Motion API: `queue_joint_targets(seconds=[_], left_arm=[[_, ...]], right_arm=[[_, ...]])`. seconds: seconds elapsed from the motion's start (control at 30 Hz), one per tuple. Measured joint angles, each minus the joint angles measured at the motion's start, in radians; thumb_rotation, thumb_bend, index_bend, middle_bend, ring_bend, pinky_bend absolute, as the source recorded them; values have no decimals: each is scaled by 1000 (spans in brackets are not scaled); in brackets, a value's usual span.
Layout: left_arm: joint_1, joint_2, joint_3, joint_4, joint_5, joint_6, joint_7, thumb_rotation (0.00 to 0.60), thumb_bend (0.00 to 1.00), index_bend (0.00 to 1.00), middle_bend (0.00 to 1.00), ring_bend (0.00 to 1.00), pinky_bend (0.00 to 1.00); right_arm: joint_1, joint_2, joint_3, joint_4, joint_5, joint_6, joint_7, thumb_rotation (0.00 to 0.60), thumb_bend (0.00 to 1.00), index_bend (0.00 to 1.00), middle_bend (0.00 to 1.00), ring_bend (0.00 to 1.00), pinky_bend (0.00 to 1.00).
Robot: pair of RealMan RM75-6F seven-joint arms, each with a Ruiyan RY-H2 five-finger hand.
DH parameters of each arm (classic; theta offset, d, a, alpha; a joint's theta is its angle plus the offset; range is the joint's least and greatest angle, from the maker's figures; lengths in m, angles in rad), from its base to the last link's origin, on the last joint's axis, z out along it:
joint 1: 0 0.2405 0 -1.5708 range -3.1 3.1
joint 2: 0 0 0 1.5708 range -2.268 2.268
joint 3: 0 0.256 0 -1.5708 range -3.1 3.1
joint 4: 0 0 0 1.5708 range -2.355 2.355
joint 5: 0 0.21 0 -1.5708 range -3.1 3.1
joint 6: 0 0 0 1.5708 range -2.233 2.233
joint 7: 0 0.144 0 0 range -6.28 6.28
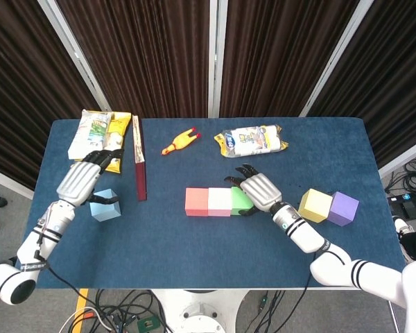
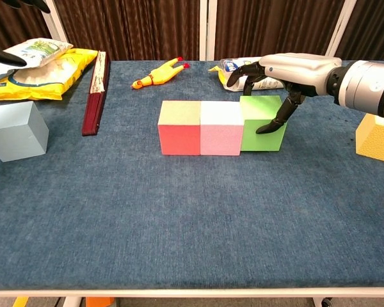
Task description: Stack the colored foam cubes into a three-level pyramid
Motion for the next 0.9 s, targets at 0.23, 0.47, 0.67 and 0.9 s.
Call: queue_joint_targets(seconds=[0.23,0.47,0.67,0.9], left_arm=[[0,-2,1,-1,5,-1,2,600,98,87,177,97,140],[-3,-5,-1,-1,6,-5,3,600,97,87,177,98,140],[-2,-6,-1,4,3,-7,-1,600,98,87,177,98,140],[0,-8,0,11,5,-8,-11,600,98,87,177,97,140]], right_arm=[[-16,26,-11,-22,3,14,0,600,79,174,401,73,0],[-10,15,-11,-18,8,6,3,600,78,174,399,73,0],[-1,3,-9,-8,13,-4,-1,600,77,169,389,72,0],[6,1,-7,-1,17,-8,-11,600,78,169,387,72,0]])
